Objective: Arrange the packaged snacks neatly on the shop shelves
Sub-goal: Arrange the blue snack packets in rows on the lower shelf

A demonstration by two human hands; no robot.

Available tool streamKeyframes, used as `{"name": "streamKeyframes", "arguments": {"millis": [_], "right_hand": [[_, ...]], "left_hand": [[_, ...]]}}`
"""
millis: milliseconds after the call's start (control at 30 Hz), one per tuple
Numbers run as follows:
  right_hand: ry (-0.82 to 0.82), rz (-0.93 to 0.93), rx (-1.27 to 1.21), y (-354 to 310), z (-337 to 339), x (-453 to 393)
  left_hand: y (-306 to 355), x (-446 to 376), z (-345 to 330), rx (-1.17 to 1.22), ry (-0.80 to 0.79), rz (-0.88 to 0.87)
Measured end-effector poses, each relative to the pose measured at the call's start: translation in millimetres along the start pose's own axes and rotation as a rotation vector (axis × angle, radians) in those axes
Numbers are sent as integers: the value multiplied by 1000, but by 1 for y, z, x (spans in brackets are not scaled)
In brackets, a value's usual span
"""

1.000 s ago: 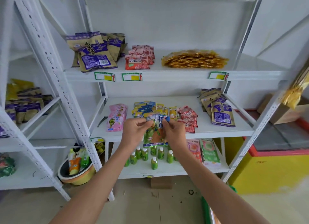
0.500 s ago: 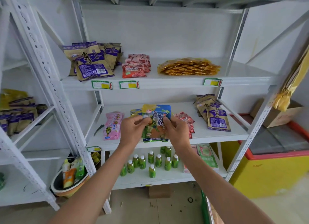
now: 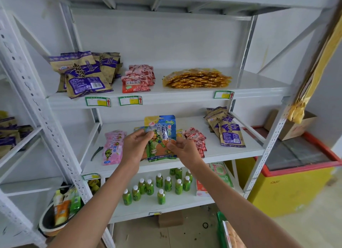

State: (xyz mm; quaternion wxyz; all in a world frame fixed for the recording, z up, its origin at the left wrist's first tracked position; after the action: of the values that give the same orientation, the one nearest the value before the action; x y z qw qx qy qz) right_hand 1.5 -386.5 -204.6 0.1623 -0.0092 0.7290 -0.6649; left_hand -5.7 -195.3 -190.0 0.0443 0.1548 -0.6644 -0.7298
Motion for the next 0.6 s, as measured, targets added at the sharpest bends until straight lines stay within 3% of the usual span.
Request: {"name": "streamKeyframes", "arguments": {"millis": [167,433,600], "right_hand": [[-13,-11,24,5,4,-7],[8,-78,11,14,6,-14],[146,-40,182,28,21,-20]], "left_hand": [[9,-14,-9,-176,-100,-78],[4,-26,-14,-216,-57,-104],[-8,-19,-1,-430,251,-141]]}}
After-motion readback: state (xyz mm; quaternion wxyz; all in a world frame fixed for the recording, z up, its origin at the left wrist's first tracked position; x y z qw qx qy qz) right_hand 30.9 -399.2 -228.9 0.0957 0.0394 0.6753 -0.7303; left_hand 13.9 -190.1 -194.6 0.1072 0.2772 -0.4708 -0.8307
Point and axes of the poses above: each hand's wrist, its own x-axis away from the middle knuckle, its own z-axis out of the back of the hand, y = z × x, the point moved 5 cm from there along -x, towards the middle knuckle, and after that the axes turned 11 degrees about -x, right-handed, at the moved point
